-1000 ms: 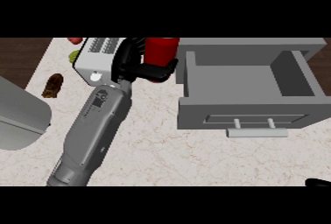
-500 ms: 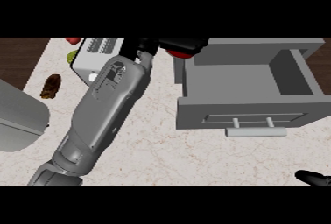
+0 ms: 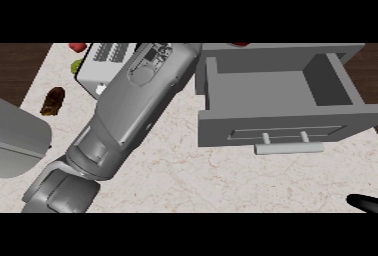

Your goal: Pick up the can, place it into the drawer and close the drawer

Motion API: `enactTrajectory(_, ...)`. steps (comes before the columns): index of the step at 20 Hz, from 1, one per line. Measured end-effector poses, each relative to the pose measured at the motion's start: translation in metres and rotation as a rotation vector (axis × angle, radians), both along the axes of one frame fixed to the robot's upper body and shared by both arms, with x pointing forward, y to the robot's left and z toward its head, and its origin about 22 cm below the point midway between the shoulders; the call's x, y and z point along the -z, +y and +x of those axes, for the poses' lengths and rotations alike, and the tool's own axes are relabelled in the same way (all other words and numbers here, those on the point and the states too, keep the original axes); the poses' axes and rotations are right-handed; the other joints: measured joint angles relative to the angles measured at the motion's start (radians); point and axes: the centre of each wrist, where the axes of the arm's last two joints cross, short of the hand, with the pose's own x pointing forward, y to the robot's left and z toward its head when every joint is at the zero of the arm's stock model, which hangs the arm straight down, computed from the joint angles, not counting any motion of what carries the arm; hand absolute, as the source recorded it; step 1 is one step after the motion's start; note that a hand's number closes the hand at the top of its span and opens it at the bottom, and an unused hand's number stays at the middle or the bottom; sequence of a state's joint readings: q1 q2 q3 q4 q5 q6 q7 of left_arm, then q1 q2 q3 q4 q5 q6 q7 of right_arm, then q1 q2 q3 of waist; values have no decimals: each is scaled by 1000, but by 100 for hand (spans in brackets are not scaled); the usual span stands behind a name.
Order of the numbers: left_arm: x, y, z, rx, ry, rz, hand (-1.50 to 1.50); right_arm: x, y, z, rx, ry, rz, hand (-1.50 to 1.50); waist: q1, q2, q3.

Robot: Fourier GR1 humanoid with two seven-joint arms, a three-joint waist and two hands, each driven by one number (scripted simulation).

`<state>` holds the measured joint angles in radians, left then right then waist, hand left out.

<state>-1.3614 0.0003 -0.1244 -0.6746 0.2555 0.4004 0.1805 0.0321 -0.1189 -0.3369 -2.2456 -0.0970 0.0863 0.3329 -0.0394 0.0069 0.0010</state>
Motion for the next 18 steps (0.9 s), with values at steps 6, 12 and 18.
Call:
enactTrajectory(6,-17,-22,-1,-12,11,39,150,-5,0,5,-14,-6,0,-150,-17,3,1)
enactTrajectory(12,-17,-28,3,-41,3,75,150,-11,4,4,-26,-11,-2,-150,-35,8,1)
enactTrajectory(18,-13,-31,5,-133,-5,82,-150,-10,8,10,-44,-11,-15,-150,-56,14,2)
